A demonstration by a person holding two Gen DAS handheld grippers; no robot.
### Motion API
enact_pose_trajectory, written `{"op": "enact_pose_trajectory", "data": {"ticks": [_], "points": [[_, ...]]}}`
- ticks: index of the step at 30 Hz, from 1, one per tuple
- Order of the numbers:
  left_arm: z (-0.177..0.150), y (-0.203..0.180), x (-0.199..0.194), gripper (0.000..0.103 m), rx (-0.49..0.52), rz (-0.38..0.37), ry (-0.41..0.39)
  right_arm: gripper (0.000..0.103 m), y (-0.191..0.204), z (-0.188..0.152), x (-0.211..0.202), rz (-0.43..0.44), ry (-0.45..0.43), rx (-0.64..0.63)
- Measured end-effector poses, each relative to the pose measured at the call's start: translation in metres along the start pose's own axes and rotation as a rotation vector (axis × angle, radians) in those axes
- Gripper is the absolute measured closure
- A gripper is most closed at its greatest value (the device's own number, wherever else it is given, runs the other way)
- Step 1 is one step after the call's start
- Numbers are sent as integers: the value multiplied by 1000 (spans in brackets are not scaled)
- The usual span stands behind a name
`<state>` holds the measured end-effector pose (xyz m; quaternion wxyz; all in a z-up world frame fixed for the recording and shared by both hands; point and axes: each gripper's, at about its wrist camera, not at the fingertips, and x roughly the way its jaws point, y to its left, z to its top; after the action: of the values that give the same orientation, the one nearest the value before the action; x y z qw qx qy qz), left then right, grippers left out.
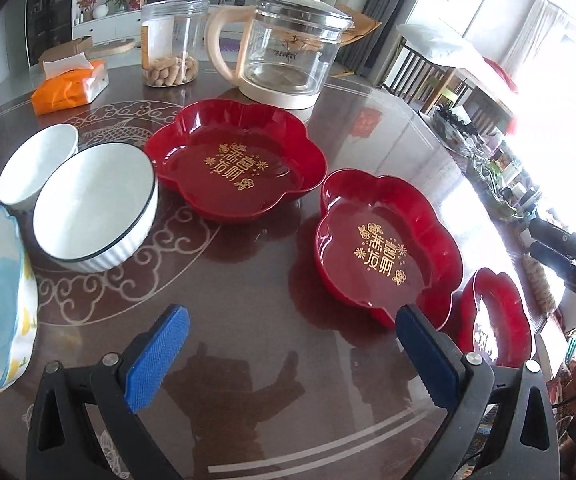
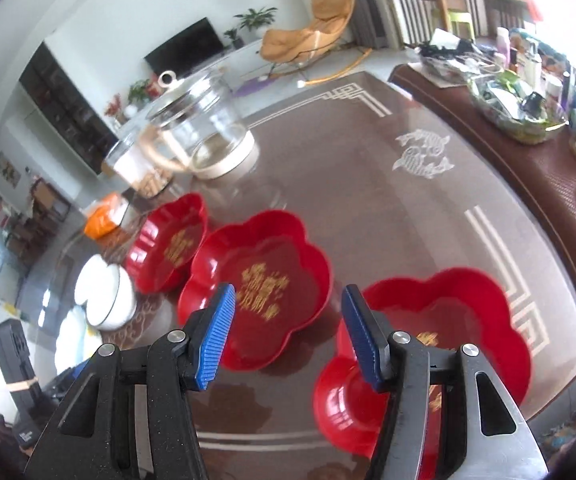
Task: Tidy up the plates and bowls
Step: 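Withdraw the open right gripper from the placed red plate, then reach the right gripper to a red flower plate rim and close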
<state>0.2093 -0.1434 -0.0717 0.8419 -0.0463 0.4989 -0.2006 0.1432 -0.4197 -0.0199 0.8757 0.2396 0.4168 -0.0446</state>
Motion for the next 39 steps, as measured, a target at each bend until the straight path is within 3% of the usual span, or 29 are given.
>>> {"op": "enact_pose_trajectory", "data": {"ticks": [5,8,16,20,22,23,24,25,26,30,39], "points": [[19,-15,29,8,-2,12,35,42,-11,23,37,39,107,-21],[22,-17,42,15,-11,21,58,42,-11,23,63,14,165,-48],[26,-15,60,18,-43,31,80,44,-9,20,108,-31,252,-118],[28,-15,73,41,-46,35,111,46,-12,21,123,-55,285,-131],[27,-14,78,60,-57,26,127,53,-11,20,128,-61,296,-139],[26,-13,81,83,-62,15,136,55,-11,19,131,-62,300,-142],[26,-12,83,93,-69,-18,141,65,-11,18,132,-63,303,-145],[26,-13,84,94,-72,-16,140,86,-10,18,134,-61,310,-148],[25,-14,82,94,-69,-5,133,88,-9,17,135,-55,315,-149],[23,-17,65,95,-50,-3,96,89,2,13,121,-74,284,-194],[33,-37,-13,94,-9,-68,-19,89,13,20,57,2,187,-176]]}}
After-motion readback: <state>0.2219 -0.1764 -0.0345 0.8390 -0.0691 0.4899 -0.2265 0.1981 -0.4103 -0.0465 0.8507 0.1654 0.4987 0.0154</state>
